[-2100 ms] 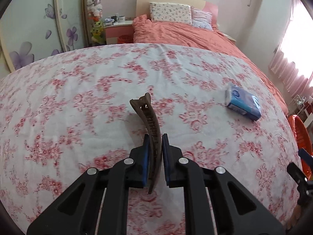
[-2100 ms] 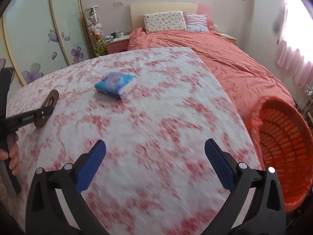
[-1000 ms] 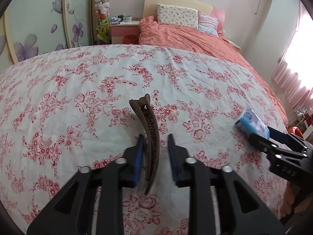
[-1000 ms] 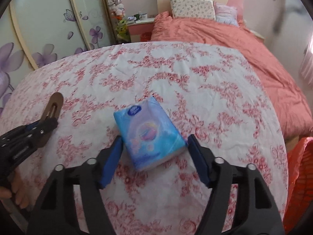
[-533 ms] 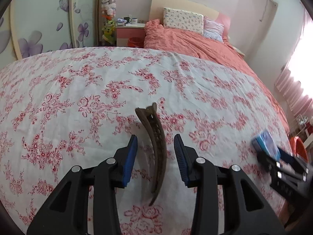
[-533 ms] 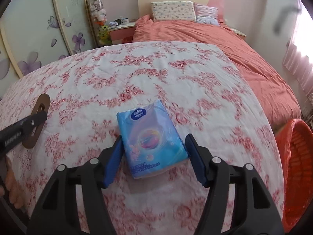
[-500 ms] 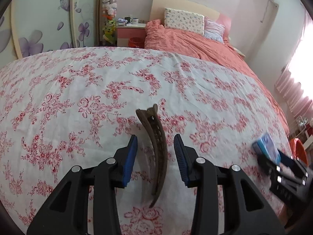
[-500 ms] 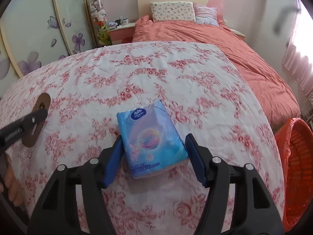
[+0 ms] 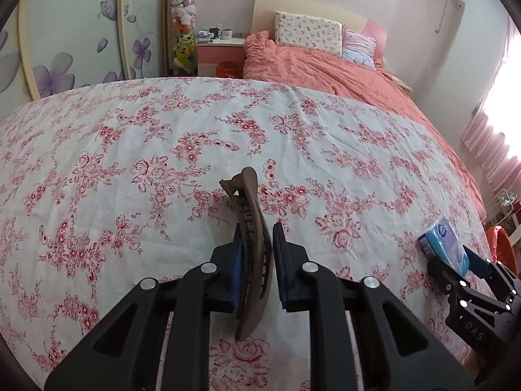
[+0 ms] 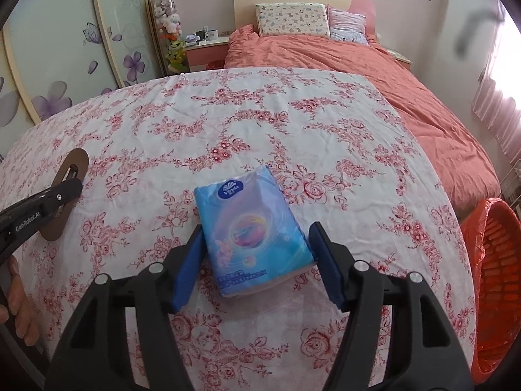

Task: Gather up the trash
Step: 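Grasp the blue tissue packet with the right tool while the left tool holds the clip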

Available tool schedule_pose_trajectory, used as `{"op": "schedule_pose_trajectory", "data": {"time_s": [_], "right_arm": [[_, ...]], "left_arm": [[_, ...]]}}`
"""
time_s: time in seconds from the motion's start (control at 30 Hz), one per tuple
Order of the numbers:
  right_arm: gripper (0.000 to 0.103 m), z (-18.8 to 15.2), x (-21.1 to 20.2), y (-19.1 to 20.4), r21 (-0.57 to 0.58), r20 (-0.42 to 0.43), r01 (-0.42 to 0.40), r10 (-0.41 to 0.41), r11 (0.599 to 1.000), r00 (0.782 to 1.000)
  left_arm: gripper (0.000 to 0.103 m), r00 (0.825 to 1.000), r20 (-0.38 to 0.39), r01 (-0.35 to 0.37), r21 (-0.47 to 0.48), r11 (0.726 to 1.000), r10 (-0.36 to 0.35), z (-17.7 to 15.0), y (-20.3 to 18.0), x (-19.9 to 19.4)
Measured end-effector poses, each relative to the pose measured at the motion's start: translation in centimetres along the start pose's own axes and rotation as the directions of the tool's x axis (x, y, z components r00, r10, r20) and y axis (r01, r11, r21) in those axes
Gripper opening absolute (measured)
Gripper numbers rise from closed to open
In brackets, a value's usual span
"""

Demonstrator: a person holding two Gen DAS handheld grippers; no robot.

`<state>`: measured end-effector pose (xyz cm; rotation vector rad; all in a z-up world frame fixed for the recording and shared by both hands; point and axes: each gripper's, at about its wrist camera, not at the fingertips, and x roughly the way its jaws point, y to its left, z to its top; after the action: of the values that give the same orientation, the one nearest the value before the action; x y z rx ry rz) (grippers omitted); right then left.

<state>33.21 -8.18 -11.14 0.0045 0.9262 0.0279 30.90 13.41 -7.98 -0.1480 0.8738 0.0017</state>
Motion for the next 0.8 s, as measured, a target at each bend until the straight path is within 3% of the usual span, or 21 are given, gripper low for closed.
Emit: {"op": "schedule_pose_trajectory", "data": {"time_s": [0.07, 0.57, 0.8], "right_arm": [[0.058, -0.1, -0.2, 0.1, -0.007, 0.003, -0.01, 0.01, 1.0, 1.0], [0.05, -1.0, -5.0, -0.7, -0.012, 0.078, -0.035, 0.036, 0.999, 0.996], [0.053, -2.6, -3.2, -0.7, -0.013, -0.029, -0.047, 0.047, 0.999, 0.999]], "left_arm": [[0.013, 1.0, -0.002, 0.011, 0.001, 1.0, -0.011, -0.1, -0.1, 0.0], [0.013, 0.998, 0.041, 0.037, 0.051, 0.998, -0.039, -0.3, -1.9, -3.6], [0.013, 0.999, 0.03, 0.033, 0.067, 0.997, -0.035, -1.2, -2.7, -4.1]]}}
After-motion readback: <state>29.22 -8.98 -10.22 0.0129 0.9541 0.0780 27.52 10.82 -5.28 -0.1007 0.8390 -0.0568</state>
